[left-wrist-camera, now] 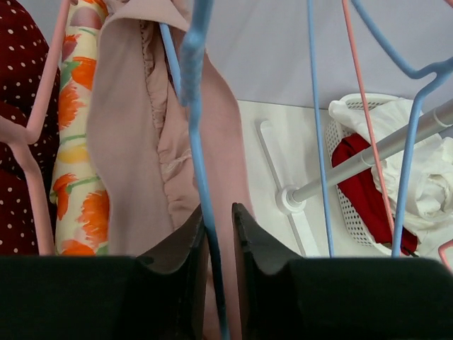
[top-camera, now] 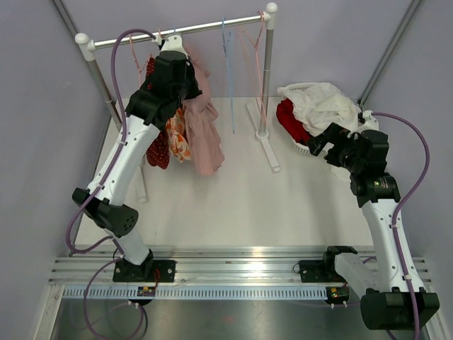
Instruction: Remove the skirt from the hanger
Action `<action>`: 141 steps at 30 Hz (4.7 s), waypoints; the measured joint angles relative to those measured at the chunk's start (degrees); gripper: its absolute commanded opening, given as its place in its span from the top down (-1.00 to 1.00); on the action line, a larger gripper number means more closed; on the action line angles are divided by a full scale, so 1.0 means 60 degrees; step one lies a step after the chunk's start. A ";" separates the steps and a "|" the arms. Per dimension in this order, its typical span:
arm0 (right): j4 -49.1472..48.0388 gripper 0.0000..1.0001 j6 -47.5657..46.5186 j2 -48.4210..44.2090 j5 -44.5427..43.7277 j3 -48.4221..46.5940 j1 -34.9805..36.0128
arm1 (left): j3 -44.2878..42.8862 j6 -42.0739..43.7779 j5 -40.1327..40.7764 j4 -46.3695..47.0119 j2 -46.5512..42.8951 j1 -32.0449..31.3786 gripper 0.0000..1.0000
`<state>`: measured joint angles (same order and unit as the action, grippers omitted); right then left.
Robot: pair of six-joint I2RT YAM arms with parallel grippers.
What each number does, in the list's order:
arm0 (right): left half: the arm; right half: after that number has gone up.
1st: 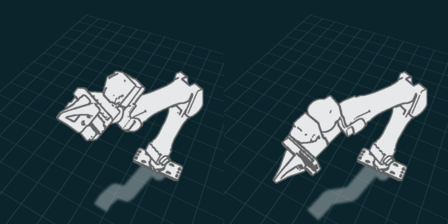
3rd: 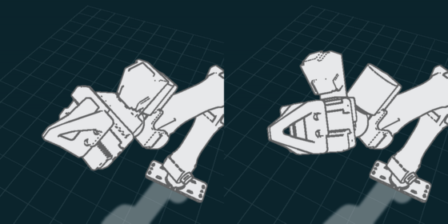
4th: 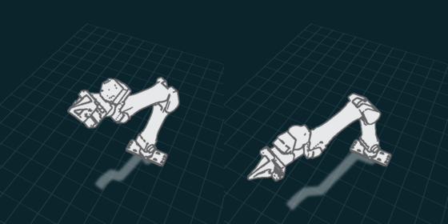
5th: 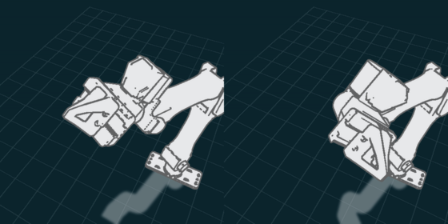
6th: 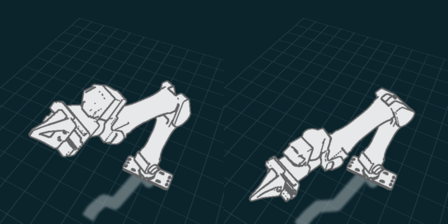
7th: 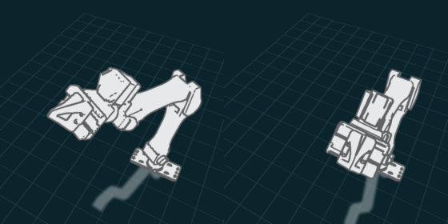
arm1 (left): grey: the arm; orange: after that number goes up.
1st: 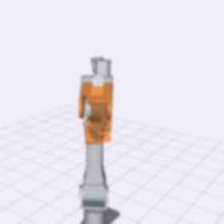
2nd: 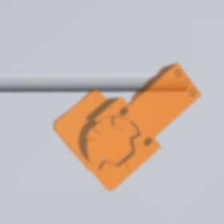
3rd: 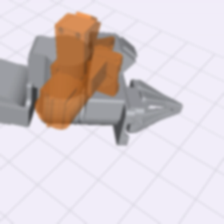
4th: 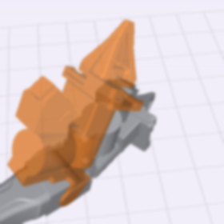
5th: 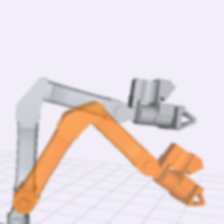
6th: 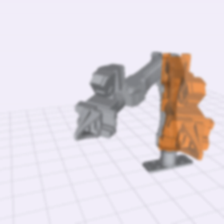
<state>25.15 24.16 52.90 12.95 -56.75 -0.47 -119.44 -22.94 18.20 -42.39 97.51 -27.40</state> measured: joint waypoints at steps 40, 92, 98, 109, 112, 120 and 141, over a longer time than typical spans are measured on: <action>0.0736 -0.99 -0.2568 0.5818 -0.5297 -0.7089 1.0535 | -0.2320 -0.0729 0.0040 -0.0747 0.0135 -0.0754 1.00; 0.0503 1.00 -0.1388 0.4980 -0.9752 -0.4535 1.3442 | -0.1676 -0.1067 -0.1027 -0.2874 -0.0812 -0.1545 1.00; 0.0291 1.00 -0.2047 0.5373 -0.9661 -0.5428 1.2834 | 0.0543 -0.1497 -0.0696 -0.4091 -0.3541 -0.2484 1.00; 0.1067 1.00 -0.1089 0.4156 -0.9082 -0.3734 1.1879 | 0.0750 -0.1537 -0.0342 -0.5359 -0.4266 -0.2557 1.00; 0.1089 1.00 -0.1107 0.3763 -0.7876 -0.3716 1.1908 | 0.0736 -0.1428 -0.0382 -0.5180 -0.3716 -0.2557 1.00; 0.0936 1.00 -0.0882 0.3056 -0.5923 -0.2153 1.2801 | 0.0561 -0.0911 -0.0499 -0.4178 -0.2867 -0.2546 1.00; 0.0790 1.00 -0.0412 0.2878 -0.6207 -0.0754 1.2830 | -0.2175 -0.0619 -0.1133 -0.2073 0.0761 0.0718 1.00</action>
<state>29.89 21.69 70.17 -24.29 -61.28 76.51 -132.49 -26.65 11.40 -54.83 102.08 -23.09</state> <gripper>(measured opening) 0.011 0.026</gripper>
